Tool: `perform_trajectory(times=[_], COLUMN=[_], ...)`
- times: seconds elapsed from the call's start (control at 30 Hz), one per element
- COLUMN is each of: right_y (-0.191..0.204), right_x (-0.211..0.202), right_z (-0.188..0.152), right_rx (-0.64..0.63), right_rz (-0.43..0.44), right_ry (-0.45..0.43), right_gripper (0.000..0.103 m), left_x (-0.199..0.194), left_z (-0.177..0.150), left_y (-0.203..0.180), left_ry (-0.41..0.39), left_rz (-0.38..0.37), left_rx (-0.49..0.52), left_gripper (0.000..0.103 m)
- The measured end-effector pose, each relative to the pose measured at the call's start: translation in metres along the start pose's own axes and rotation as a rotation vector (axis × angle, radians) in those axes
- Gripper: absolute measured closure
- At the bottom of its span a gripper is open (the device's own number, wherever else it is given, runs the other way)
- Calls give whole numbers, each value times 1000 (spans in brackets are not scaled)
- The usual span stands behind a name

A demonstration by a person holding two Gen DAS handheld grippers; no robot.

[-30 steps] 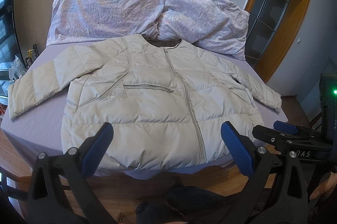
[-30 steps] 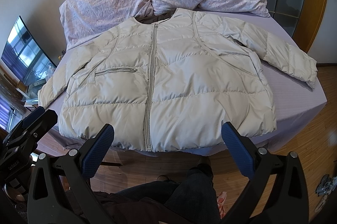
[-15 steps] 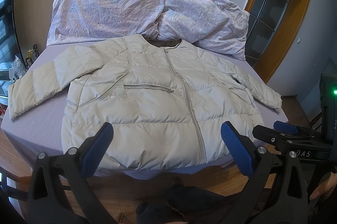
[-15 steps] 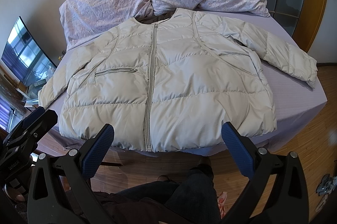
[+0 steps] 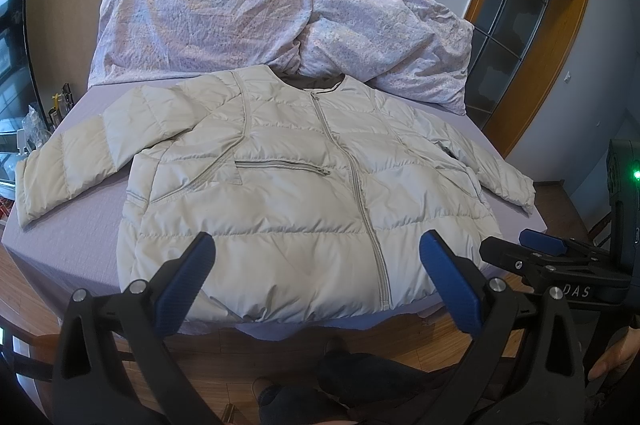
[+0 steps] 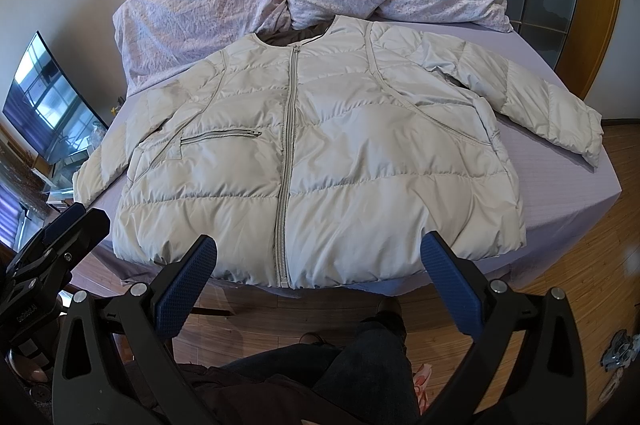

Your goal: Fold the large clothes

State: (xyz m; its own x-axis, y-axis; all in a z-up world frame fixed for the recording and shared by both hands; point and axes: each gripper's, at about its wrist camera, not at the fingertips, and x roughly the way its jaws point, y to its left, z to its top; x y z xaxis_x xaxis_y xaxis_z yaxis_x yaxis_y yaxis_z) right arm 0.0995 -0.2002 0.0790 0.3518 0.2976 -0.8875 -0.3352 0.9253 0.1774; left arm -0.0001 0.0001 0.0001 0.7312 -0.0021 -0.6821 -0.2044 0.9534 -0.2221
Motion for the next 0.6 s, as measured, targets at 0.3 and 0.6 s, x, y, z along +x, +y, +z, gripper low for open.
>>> perform_trajectory(times=[0.3,0.6], right_y=[0,-1], right_x=[0,0], right_z=[0,2], right_rx=[-1,1], right_rz=[0,1], right_ry=[0,0], right_gripper=[1,1], left_x=[0,0], left_z=[0,0], left_y=[0,0], left_ry=[0,1], left_rz=[1,1], left_rx=[0,0], left_gripper=[2,2])
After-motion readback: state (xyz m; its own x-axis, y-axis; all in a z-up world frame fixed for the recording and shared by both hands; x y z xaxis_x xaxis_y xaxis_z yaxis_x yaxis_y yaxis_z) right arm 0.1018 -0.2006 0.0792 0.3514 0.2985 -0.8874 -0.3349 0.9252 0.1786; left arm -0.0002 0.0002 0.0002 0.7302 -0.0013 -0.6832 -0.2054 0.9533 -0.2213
